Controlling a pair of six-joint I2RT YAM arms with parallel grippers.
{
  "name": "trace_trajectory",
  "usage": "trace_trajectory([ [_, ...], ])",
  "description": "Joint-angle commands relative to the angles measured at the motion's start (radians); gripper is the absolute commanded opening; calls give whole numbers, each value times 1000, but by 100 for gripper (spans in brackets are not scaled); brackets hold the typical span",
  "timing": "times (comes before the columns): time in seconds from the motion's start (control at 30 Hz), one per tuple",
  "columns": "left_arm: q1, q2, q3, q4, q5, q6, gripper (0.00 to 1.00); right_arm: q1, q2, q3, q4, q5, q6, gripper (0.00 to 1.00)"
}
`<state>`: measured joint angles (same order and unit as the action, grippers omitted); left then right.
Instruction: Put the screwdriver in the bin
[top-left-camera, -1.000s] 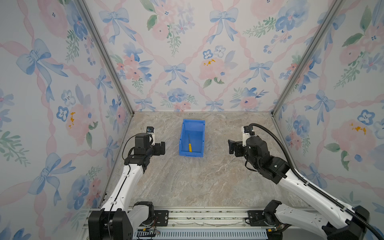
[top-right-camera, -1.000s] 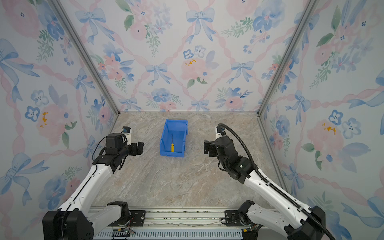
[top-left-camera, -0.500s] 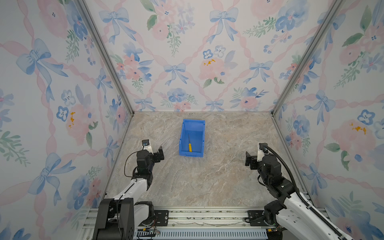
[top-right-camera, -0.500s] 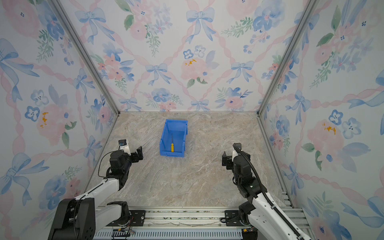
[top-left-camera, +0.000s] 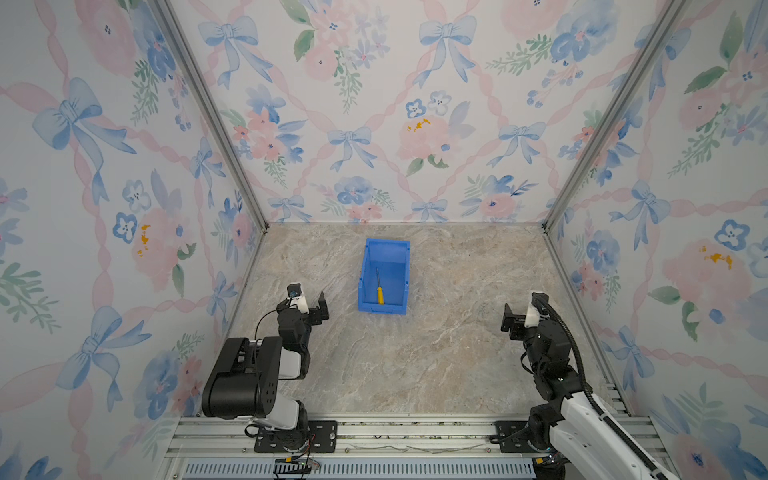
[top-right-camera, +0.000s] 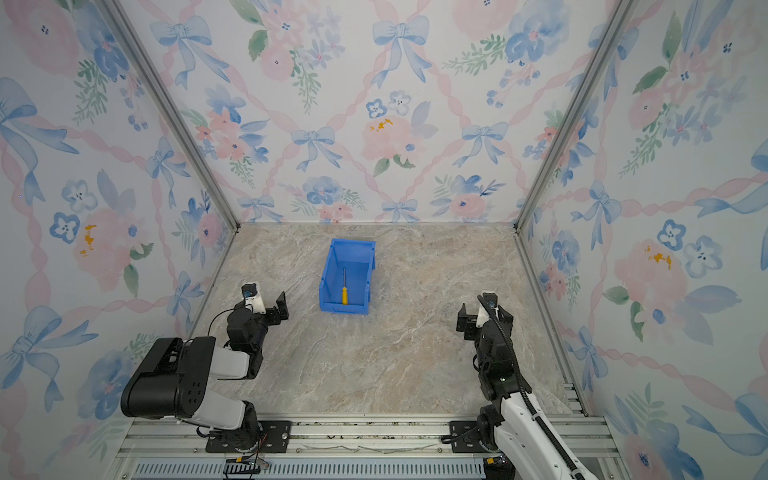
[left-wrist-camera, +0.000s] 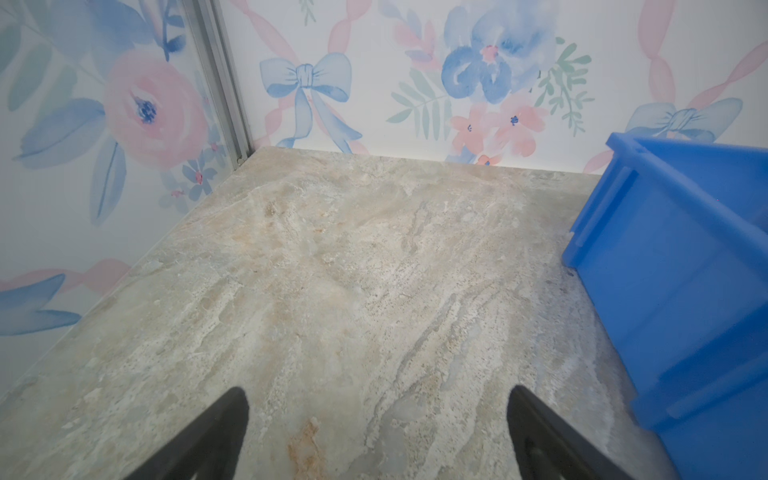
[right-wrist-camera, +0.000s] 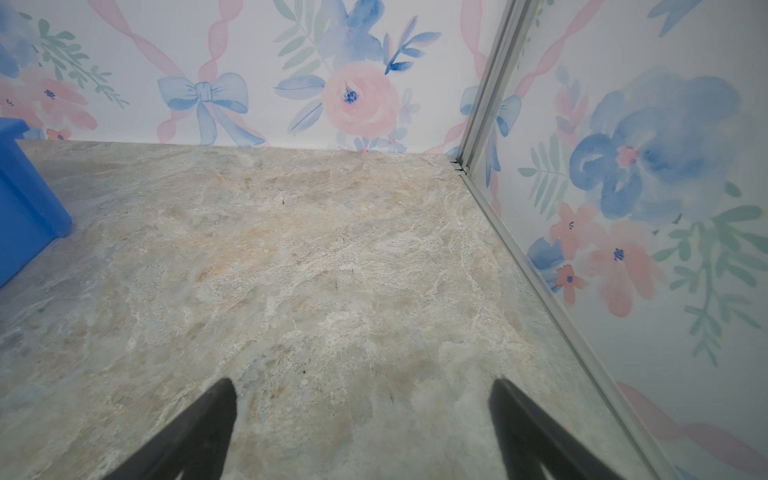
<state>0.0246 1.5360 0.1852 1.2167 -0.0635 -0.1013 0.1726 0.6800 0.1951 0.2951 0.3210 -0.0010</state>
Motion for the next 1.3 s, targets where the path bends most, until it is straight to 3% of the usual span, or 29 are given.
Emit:
trace_trajectory([
  [0.0,-8,23,-31,150,14,27,98,-49,45,-30,168,-42,12,97],
  [0.2,-9,23,-32,151,12,27,98,-129,298,-23,397,-157,38,97],
  [0.37,-10,27,-25,141,7,29,98,-134,521,10,597,-192,46,97],
  [0.6,-12,28,-11,117,8,31,98,-140,686,72,676,-242,14,97],
  [0.73,-12,28,-3,102,12,32,98,-146,723,97,671,-266,10,97],
  [0.97,-17,30,37,31,41,48,98,-147,777,221,486,-299,-2,97],
  [1.27,-22,30,44,18,42,54,98,-152,846,229,528,-285,13,97],
])
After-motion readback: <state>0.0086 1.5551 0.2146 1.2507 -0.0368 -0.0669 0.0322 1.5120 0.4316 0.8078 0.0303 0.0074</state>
